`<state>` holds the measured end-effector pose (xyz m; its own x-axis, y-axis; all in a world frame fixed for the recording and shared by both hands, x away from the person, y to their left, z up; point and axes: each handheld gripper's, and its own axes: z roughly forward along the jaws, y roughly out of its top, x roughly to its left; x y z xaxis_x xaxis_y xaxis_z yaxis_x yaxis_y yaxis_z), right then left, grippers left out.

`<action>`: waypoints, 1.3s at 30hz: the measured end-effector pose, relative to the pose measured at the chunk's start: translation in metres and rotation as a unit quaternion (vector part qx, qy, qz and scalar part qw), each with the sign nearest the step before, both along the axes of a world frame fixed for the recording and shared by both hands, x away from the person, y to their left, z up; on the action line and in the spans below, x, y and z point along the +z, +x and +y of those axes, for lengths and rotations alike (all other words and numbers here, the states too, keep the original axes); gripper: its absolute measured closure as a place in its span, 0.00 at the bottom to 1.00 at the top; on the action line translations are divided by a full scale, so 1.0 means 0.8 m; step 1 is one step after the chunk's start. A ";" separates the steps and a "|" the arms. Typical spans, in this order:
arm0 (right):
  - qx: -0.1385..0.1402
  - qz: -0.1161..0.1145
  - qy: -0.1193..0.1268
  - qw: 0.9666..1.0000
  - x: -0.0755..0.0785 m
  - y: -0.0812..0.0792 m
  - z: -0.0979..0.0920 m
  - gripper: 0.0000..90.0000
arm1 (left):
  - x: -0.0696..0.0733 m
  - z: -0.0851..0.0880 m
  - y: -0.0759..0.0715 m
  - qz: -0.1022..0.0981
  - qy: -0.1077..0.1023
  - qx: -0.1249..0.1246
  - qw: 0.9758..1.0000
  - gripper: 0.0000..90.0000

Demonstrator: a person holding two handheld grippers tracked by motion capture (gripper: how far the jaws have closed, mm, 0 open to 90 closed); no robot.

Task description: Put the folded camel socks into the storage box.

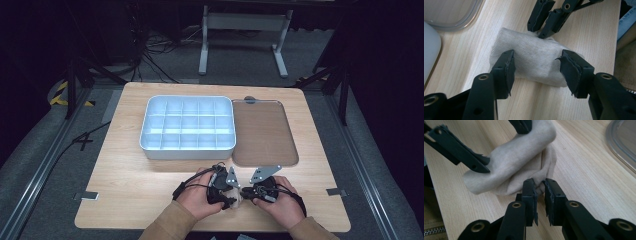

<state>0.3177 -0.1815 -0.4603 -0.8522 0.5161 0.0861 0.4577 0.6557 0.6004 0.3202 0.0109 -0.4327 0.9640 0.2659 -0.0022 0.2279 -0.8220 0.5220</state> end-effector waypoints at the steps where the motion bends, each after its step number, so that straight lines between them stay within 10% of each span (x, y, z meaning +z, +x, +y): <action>1: 0.000 0.001 0.001 1.000 0.000 0.000 0.000 0.87 | -0.002 -0.001 0.001 0.001 0.000 -0.001 1.000 0.50; 18: -0.020 0.024 0.036 0.999 0.010 0.007 -0.020 0.79 | -0.018 -0.006 0.001 -0.005 -0.022 -0.005 1.000 0.45; 27: -0.062 0.048 0.103 0.992 0.016 0.007 -0.021 0.65 | -0.020 -0.007 0.001 -0.008 -0.024 -0.006 1.000 0.44; 39: -0.077 0.060 0.119 0.988 0.007 0.014 -0.008 0.60 | -0.021 -0.008 -0.003 -0.010 -0.018 -0.005 1.000 0.40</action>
<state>0.3285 -0.1877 -0.4543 -0.7408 0.5926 0.3162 0.6189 0.4193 0.6642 0.3176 0.0043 -0.4495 0.9667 0.2558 0.0082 0.2082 -0.8044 0.5565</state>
